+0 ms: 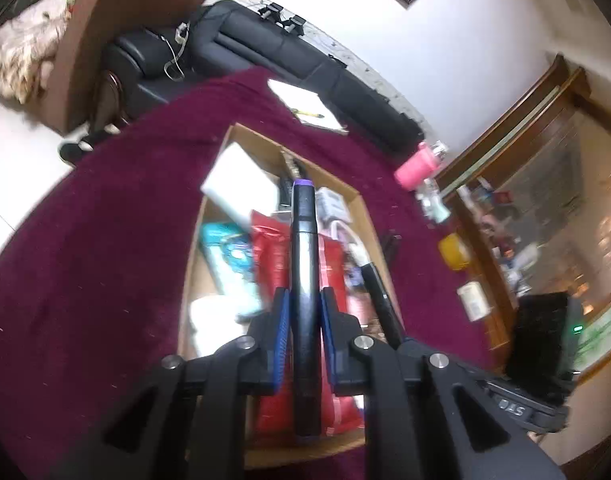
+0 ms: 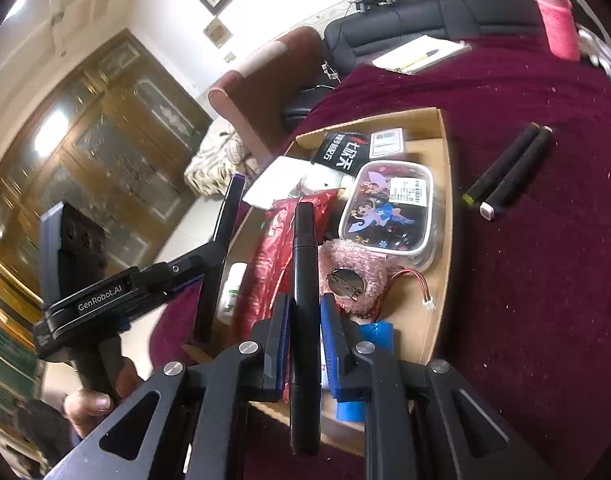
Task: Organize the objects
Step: 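Carry both markers into the tray and open both tools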
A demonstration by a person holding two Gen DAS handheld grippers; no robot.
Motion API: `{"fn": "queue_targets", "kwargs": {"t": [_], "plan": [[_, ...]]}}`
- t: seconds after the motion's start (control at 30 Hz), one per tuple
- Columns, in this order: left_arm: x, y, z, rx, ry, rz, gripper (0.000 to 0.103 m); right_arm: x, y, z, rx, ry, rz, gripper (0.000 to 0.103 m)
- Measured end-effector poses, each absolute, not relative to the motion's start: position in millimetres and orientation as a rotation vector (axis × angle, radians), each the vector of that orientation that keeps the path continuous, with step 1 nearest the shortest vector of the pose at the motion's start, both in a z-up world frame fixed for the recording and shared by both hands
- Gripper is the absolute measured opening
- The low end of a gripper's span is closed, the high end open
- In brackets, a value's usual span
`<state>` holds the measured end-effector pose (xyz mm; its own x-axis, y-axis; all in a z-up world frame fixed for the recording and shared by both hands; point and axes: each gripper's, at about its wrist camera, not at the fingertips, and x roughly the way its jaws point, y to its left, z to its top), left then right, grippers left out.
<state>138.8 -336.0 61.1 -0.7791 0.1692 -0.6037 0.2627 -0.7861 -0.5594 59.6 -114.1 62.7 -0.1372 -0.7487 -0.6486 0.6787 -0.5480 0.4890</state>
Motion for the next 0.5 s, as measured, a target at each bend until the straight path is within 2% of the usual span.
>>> {"fn": "queue_targets", "kwargs": {"t": [0.2, 0.5], "plan": [[134.5, -328.8, 54.7, 1.048, 0.865, -2.702, 0.015, 65.9, -127.9, 54.5, 1.094, -0.006, -1.866, 0.018], [133.1, -328.3, 49.8, 1.065, 0.802, -2.673, 0.015, 63.4, -134.6, 55.7, 1.033, 0.085, -1.956, 0.018]]}}
